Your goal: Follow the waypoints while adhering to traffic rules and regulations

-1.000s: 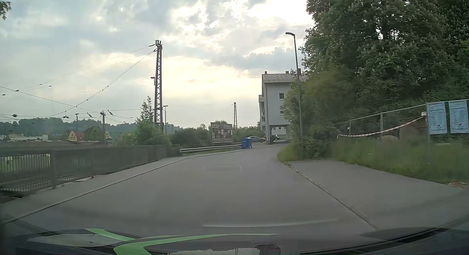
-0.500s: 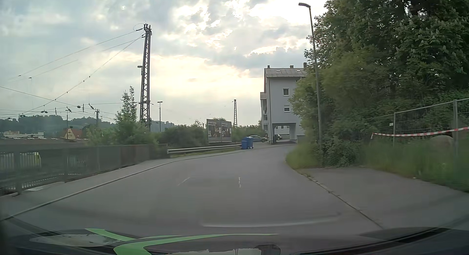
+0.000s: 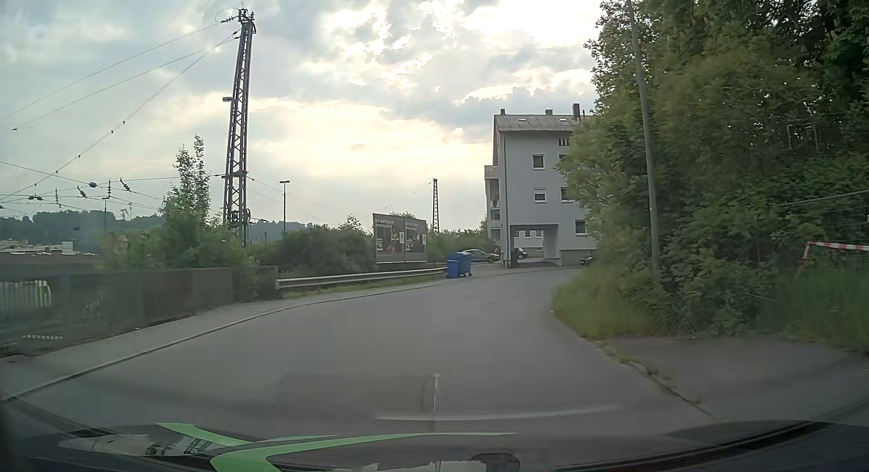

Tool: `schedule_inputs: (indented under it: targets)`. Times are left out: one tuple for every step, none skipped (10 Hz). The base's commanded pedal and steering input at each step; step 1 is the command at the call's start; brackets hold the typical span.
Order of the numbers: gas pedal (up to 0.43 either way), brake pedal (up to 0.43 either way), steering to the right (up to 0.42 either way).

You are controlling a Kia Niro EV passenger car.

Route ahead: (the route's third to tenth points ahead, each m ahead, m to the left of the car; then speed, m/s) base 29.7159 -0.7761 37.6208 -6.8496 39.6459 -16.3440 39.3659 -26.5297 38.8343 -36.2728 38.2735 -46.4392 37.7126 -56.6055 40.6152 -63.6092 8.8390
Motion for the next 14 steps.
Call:
schedule_inputs:
  targets:
    - [0.000,0.012,0.003]
    - [0.000,0.061,0.004]
    - [0.000,0.067,0.007]
    - [0.000,0.067,0.009]
    - [0.000,0.073,0.013]
    - [0.000,0.079,0.015]
    - [0.000,0.085,0.020]
    - [0.000,0.085,0.023]
    - [0.000,0.085,0.028]
    - [0.000,0.079,0.036]
    - [0.000,0.085,0.043]
    - [0.000,0.085,0.054]
    - [0.000,0.030,0.066]
    - [0.000,0.000,0.077]
